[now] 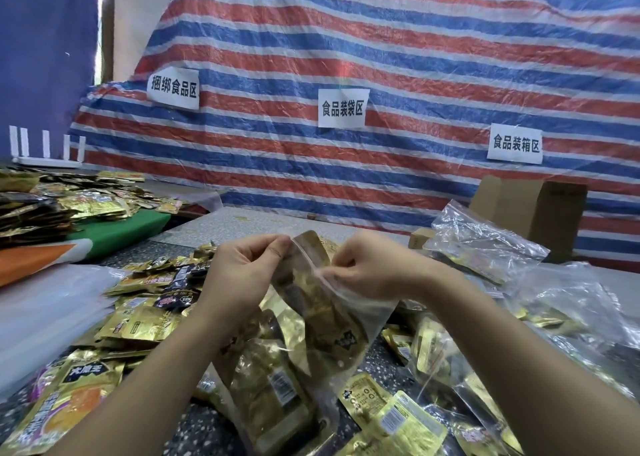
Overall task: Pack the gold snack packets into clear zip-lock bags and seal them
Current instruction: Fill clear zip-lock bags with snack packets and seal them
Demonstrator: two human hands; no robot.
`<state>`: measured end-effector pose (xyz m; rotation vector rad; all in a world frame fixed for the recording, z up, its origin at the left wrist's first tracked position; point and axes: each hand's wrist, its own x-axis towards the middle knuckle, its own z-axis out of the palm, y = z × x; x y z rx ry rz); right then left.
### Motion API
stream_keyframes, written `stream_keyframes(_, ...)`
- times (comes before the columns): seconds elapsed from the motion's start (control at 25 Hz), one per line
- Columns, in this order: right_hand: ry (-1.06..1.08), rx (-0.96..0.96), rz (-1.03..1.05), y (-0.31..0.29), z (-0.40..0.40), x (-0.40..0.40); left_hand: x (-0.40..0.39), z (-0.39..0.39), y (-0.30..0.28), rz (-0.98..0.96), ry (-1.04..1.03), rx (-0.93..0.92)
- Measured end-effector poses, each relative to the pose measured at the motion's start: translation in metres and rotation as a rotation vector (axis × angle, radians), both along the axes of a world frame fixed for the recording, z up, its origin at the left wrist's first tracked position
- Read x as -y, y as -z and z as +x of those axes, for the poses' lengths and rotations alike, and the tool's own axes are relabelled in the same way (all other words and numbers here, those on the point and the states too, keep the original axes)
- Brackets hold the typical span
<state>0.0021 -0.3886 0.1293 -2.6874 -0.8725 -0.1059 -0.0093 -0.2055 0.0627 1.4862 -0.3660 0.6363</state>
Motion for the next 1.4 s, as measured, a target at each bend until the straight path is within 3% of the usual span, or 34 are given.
stream_keyframes(0.16,-0.028,0.043,0.161,-0.013,-0.013,0.008,0.000,-0.006,-0.016,0.000,-0.014,0.011)
stream_keyframes(0.32,-0.133,0.168,0.102,-0.028,-0.031,0.015,0.002,-0.017,-0.036,-0.022,-0.004,0.032)
stream_keyframes(0.56,-0.082,0.340,0.169,-0.056,-0.041,0.020,0.003,-0.033,-0.065,-0.017,0.007,0.079)
stream_keyframes(0.8,-0.043,0.354,-0.085,-0.045,-0.044,0.017,0.014,-0.037,-0.058,0.064,-0.004,0.011)
stream_keyframes(1.04,-0.061,0.411,0.060,-0.034,-0.043,0.017,0.016,-0.039,-0.054,0.048,0.026,0.010)
stream_keyframes(1.4,-0.002,0.004,0.098,-0.026,-0.045,0.006,0.017,-0.039,-0.044,0.053,0.098,-0.044)
